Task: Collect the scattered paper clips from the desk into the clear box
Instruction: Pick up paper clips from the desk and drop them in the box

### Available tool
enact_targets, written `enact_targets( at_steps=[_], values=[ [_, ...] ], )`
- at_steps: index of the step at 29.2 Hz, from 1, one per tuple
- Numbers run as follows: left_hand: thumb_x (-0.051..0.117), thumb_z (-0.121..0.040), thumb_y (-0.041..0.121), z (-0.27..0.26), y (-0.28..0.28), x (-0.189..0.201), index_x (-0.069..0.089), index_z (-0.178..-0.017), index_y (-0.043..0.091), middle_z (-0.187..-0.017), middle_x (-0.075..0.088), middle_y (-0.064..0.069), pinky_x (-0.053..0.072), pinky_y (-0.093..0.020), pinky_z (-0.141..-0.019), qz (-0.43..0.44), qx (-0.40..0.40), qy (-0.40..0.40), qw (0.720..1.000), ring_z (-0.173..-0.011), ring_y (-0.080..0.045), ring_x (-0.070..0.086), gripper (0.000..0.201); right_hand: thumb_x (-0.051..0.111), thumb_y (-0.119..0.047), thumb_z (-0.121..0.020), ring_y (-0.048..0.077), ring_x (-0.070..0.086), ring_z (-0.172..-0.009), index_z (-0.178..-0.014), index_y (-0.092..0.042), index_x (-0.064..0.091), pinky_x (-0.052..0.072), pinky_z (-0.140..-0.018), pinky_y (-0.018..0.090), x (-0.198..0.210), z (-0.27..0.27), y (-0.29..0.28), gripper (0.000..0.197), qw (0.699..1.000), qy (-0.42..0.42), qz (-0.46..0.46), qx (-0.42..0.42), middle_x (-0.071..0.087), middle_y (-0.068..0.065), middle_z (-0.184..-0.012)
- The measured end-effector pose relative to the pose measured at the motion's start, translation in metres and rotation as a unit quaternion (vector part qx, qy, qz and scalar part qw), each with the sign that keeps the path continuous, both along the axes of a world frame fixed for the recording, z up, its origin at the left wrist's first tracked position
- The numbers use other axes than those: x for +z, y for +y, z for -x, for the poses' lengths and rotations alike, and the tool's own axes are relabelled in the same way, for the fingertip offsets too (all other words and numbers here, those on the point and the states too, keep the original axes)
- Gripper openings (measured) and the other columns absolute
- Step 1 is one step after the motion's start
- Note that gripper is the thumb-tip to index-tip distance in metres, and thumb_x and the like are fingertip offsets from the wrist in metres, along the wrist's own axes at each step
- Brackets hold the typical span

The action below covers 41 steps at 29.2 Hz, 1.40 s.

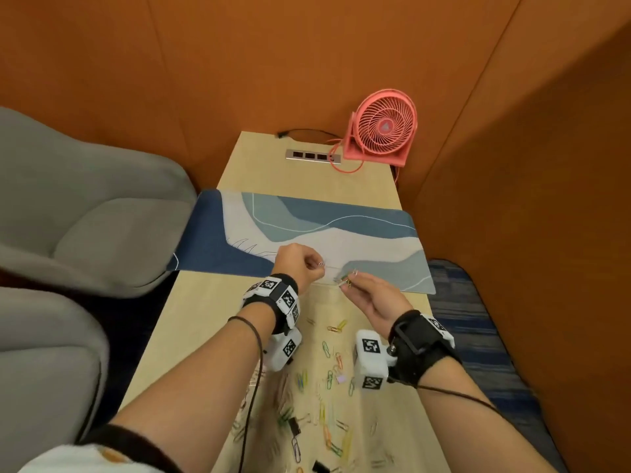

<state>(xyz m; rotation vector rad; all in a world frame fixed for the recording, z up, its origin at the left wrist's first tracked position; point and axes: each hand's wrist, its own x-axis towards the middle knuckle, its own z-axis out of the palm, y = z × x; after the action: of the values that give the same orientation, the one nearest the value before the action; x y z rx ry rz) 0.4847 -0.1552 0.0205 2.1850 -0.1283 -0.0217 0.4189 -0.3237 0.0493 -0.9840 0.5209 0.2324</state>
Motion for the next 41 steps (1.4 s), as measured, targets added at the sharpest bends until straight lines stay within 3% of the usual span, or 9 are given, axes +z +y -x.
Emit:
enact_targets(
  at_steps=[3,9,15,18,21,23,29,38,41],
  values=[
    [0.075,-0.077,0.014,-0.012,-0.002,-0.013,0.077,-0.08,0.013,-0.074,0.073,-0.001,0.057,-0.029,-0.073,-0.036,-0.02,0.009,0.999,-0.068,-0.015,0.066,0.003,0.06,0.005,-0.089,0.019,0.066,-0.091,-0.114,0.012,0.058,0.058,-0.068,0.021,-0.006,-0.023,-0.002,0.027,1.0,0.002,0.024,-0.016,0.064,0.02,-0.11],
    [0.072,-0.079,0.014,-0.015,-0.002,-0.029,0.078,-0.085,0.019,-0.077,0.074,0.003,0.056,-0.027,-0.076,-0.075,-0.038,-0.004,0.996,-0.071,-0.013,0.067,0.01,0.067,0.005,-0.082,0.02,0.066,-0.081,-0.092,0.002,0.068,0.058,-0.082,0.031,-0.027,-0.053,0.007,0.01,0.983,-0.004,0.182,-0.016,0.068,0.016,-0.094],
    [0.071,-0.075,-0.005,-0.01,0.002,-0.036,0.077,-0.095,0.014,-0.092,0.074,-0.002,0.056,-0.027,-0.085,-0.037,-0.013,0.021,0.999,-0.082,-0.014,0.068,0.028,0.071,-0.005,-0.079,0.022,0.07,-0.065,-0.079,-0.015,0.071,0.059,-0.079,0.04,-0.044,-0.057,0.013,0.011,0.919,-0.064,0.388,0.035,0.073,0.01,-0.079],
    [0.064,-0.076,-0.01,-0.006,0.002,-0.036,0.077,-0.087,0.018,-0.086,0.073,0.001,0.057,-0.025,-0.081,-0.018,-0.023,0.014,0.999,-0.081,-0.012,0.068,0.033,0.072,-0.013,-0.075,0.016,0.07,-0.066,-0.08,-0.02,0.074,0.059,-0.074,0.031,-0.046,-0.056,0.015,0.009,0.863,-0.114,0.487,0.067,0.073,0.0,-0.073],
    [0.062,-0.077,-0.012,-0.003,0.002,-0.036,0.071,-0.076,0.019,-0.079,0.07,0.003,0.058,-0.027,-0.078,0.006,-0.029,0.015,0.999,-0.076,-0.011,0.068,0.033,0.07,-0.014,-0.078,0.01,0.066,-0.066,-0.084,-0.017,0.075,0.047,-0.066,0.005,-0.047,-0.055,0.017,0.008,0.818,-0.144,0.547,0.108,0.071,-0.002,-0.073],
    [0.064,-0.078,-0.011,-0.001,0.003,-0.034,0.068,-0.076,0.018,-0.08,0.069,0.001,0.058,-0.026,-0.075,0.005,-0.032,0.014,0.999,-0.076,-0.011,0.067,0.028,0.069,-0.016,-0.081,0.008,0.062,-0.065,-0.087,-0.016,0.075,0.038,-0.061,-0.003,-0.048,-0.056,0.018,0.009,0.789,-0.152,0.582,0.122,0.071,-0.001,-0.075],
    [0.062,-0.079,-0.006,-0.002,0.003,-0.032,0.064,-0.077,0.024,-0.08,0.067,0.009,0.057,-0.029,-0.078,-0.028,-0.052,-0.004,0.998,-0.08,-0.008,0.065,0.029,0.065,-0.018,-0.088,0.019,0.064,-0.081,-0.095,-0.01,0.075,0.045,-0.078,0.022,-0.048,-0.062,0.018,0.015,0.712,-0.201,0.655,0.151,0.071,0.008,-0.095],
    [0.058,-0.081,0.0,0.005,0.014,-0.031,0.064,-0.087,0.025,-0.082,0.067,0.012,0.048,-0.019,-0.077,-0.012,-0.029,-0.045,0.998,-0.081,-0.005,0.061,0.027,0.059,-0.014,-0.086,0.021,0.061,-0.083,-0.098,-0.014,0.074,0.053,-0.079,0.035,-0.048,-0.069,0.022,0.019,0.63,-0.233,0.709,0.215,0.067,0.005,-0.093],
    [0.059,-0.08,0.002,0.011,0.021,-0.032,0.064,-0.085,0.026,-0.082,0.068,0.013,0.039,-0.005,-0.068,0.001,-0.024,-0.051,0.998,-0.081,-0.003,0.061,0.026,0.062,-0.012,-0.083,0.021,0.065,-0.081,-0.095,-0.017,0.073,0.055,-0.079,0.033,-0.045,-0.068,0.024,0.017,0.636,-0.216,0.707,0.22,0.071,0.003,-0.086]
  ],
)
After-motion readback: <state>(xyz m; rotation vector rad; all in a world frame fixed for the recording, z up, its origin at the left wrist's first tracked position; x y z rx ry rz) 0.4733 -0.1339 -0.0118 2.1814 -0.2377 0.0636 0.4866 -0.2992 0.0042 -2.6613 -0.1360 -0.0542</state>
